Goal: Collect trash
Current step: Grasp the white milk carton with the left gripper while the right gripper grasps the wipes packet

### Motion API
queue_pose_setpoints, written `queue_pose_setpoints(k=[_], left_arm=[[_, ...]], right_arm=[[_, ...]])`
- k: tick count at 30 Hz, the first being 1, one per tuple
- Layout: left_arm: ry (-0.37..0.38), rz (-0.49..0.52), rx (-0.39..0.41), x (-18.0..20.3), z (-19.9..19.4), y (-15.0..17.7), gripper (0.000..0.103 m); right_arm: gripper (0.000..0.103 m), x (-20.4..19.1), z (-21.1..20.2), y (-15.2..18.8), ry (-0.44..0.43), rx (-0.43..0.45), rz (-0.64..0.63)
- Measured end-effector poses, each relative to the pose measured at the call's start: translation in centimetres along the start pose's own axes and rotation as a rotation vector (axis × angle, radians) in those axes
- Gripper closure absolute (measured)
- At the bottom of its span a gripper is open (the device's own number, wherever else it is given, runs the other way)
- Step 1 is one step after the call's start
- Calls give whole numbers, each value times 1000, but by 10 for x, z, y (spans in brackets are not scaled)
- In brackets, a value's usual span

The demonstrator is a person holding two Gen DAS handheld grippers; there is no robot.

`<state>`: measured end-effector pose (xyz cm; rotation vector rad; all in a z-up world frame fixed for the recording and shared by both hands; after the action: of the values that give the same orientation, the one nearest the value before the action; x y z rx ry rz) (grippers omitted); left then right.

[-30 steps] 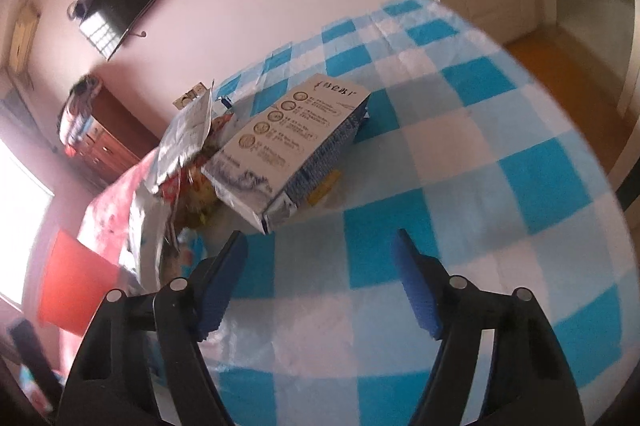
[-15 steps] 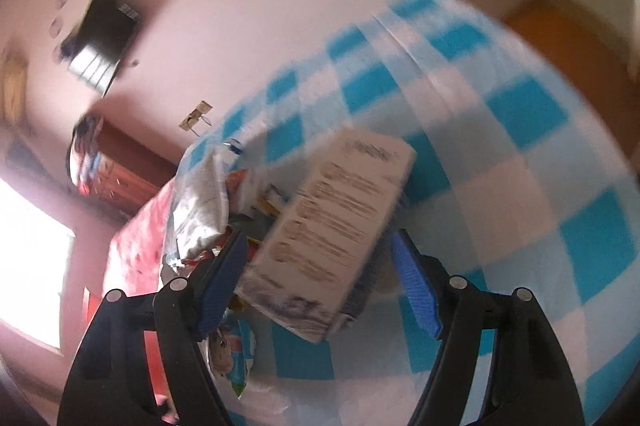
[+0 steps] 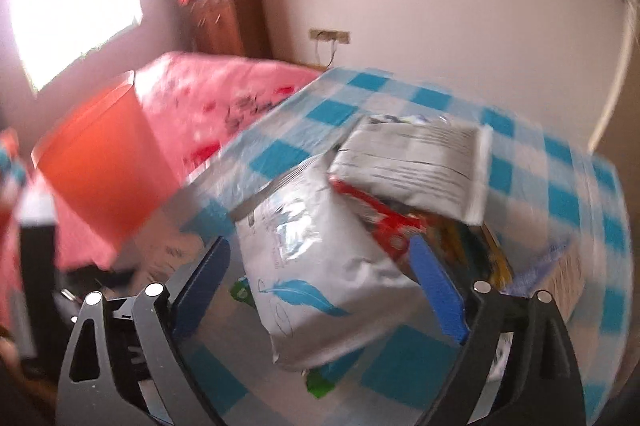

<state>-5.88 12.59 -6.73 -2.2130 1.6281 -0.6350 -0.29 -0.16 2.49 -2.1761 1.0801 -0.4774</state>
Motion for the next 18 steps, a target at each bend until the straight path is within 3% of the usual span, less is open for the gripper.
queue_pose_setpoints(k=[8,18], left_arm=[[14,-27,6,-11,-2,-3,31],[38,-20,43,-12,-6,-9,32]], right_arm=[[6,-6,37,17,70,-113,-209],[6,-13,40,30,97,-151,-259]])
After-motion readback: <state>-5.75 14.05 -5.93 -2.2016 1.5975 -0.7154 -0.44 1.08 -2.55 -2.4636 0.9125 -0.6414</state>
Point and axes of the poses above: each gripper's, at about its wrist camera, not at the fingertips, and z roughly the way its jaws point, x to its right, y to its underside, the point moved 10 cm from there along z, roughly the way its jaws point, and after that the axes turned 6 degrees about -z, right-handed, at the moved point
